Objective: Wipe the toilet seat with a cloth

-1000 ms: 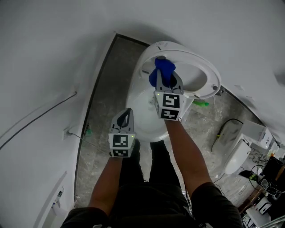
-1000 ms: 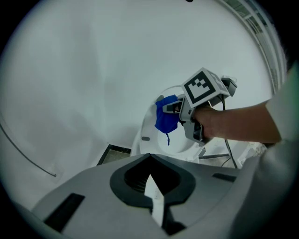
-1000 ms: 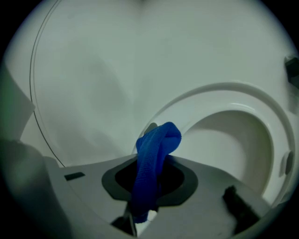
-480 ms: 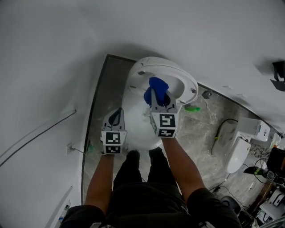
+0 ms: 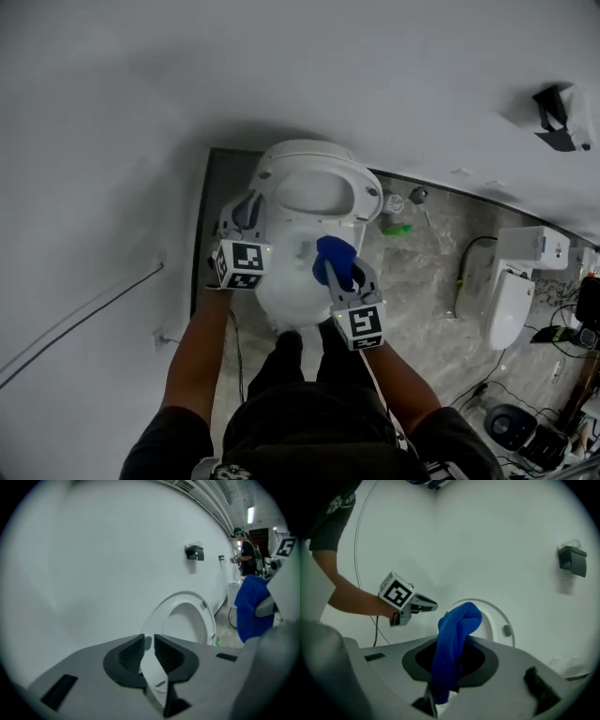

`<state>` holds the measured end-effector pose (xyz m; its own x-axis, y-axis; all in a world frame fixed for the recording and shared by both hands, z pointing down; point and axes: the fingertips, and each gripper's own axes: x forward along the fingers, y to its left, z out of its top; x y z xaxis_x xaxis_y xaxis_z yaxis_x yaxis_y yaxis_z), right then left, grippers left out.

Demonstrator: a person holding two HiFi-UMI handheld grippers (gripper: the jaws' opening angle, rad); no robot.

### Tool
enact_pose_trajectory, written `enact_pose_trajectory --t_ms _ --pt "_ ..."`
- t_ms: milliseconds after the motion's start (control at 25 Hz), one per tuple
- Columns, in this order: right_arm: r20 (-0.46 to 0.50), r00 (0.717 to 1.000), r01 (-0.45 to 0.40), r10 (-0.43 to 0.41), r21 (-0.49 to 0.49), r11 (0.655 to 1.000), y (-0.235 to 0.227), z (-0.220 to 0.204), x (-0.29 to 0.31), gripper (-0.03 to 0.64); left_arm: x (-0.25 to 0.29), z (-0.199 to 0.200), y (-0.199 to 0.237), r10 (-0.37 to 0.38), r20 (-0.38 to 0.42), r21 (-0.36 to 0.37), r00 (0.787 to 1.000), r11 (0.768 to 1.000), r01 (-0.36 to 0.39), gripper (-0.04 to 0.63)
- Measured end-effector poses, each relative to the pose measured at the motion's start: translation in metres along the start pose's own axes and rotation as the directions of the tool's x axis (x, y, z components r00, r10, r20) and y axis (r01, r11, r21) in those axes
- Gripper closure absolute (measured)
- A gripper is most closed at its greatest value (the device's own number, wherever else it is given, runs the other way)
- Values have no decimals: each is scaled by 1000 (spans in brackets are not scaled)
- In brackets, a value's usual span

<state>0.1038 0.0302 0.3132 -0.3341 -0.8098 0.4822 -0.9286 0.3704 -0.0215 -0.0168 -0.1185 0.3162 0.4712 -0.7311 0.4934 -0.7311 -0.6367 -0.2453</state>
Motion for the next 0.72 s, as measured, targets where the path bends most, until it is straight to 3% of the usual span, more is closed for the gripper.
enact_pose_trajectory --t_ms 80,240,440,720 --pt "-15 1000 26 -25 30 999 0 -15 -19 538 13 5 -1 -31 -20 60 999 998 32 472" --pt "-76 995 78 -66 161 984 5 -54 -56 538 37 16 -3 -60 -48 179 997 981 68 409" --pt "-92 995 61 -45 181 982 22 -70 -76 538 61 17 -10 -86 -92 289 992 951 109 399" --pt "-50 996 77 -70 138 987 17 -55 -89 538 73 18 -15 -59 -122 358 991 928 99 397"
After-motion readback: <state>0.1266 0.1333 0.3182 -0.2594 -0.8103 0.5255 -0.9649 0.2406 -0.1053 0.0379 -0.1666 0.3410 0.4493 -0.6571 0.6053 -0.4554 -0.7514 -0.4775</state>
